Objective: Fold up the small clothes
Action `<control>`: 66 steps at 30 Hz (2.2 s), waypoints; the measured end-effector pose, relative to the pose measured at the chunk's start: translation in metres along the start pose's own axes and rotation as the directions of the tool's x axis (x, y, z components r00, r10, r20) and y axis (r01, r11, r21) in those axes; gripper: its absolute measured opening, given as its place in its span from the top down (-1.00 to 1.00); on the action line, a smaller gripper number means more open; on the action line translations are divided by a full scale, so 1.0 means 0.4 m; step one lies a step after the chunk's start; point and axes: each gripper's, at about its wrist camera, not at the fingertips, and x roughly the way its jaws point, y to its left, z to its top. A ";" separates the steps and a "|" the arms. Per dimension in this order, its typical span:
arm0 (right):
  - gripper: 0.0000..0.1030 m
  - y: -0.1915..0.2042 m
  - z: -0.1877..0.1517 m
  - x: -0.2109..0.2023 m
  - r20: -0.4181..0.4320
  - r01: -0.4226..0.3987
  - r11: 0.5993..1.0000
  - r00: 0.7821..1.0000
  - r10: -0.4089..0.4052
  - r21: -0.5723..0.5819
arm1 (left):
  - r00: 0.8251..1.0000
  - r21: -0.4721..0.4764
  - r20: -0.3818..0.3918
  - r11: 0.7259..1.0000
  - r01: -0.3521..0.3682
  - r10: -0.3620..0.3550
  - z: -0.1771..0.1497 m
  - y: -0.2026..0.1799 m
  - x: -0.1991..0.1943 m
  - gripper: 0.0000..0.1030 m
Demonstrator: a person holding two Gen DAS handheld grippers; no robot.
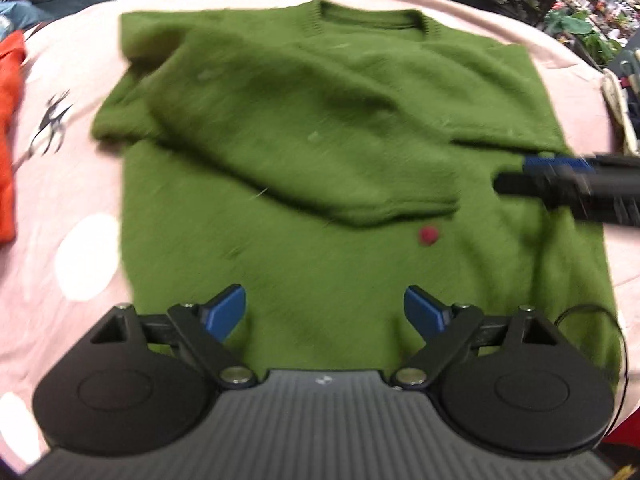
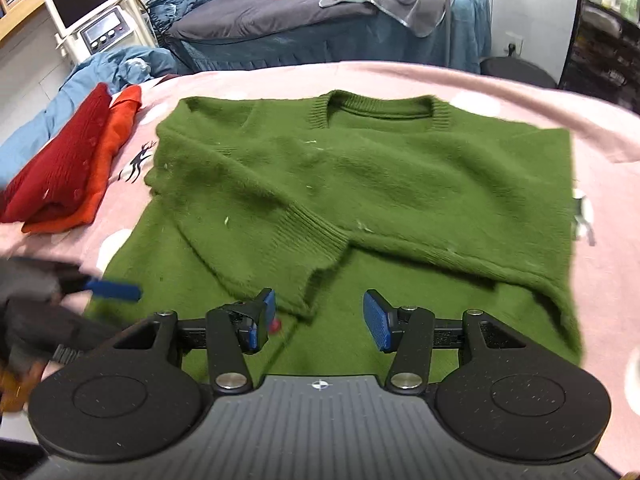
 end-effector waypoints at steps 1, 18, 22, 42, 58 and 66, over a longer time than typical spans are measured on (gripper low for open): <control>-0.62 -0.008 0.011 0.023 -0.010 -0.017 0.999 1.000 0.018 0.048 | 1.000 -0.010 -0.002 1.000 -0.007 0.007 -0.012 0.009 -0.008 -0.69; 0.82 0.005 0.112 0.088 0.012 -0.195 0.932 0.980 0.201 0.305 | 1.000 -0.102 -0.002 0.995 -0.011 0.011 -0.043 0.051 -0.004 -0.76; 0.83 0.004 0.200 -0.020 0.159 -0.328 0.902 0.943 0.293 0.282 | 1.000 -0.096 -0.007 0.995 -0.015 0.014 -0.024 0.044 0.006 -0.76; 0.86 -0.366 0.156 -0.060 0.034 0.169 0.876 0.978 -0.206 0.451 | 0.999 -0.106 -0.014 0.993 -0.044 0.043 -0.006 0.077 0.004 -0.79; -0.04 -0.312 0.151 -0.066 0.076 0.358 0.902 0.920 -0.385 0.239 | 0.995 -0.101 0.048 0.992 -0.079 0.084 -0.010 0.081 -0.019 -0.91; -0.09 -0.248 0.115 0.032 -0.030 0.288 0.957 0.957 -0.287 0.044 | 0.997 -0.051 0.024 0.996 -0.075 0.076 0.002 0.041 0.004 -0.94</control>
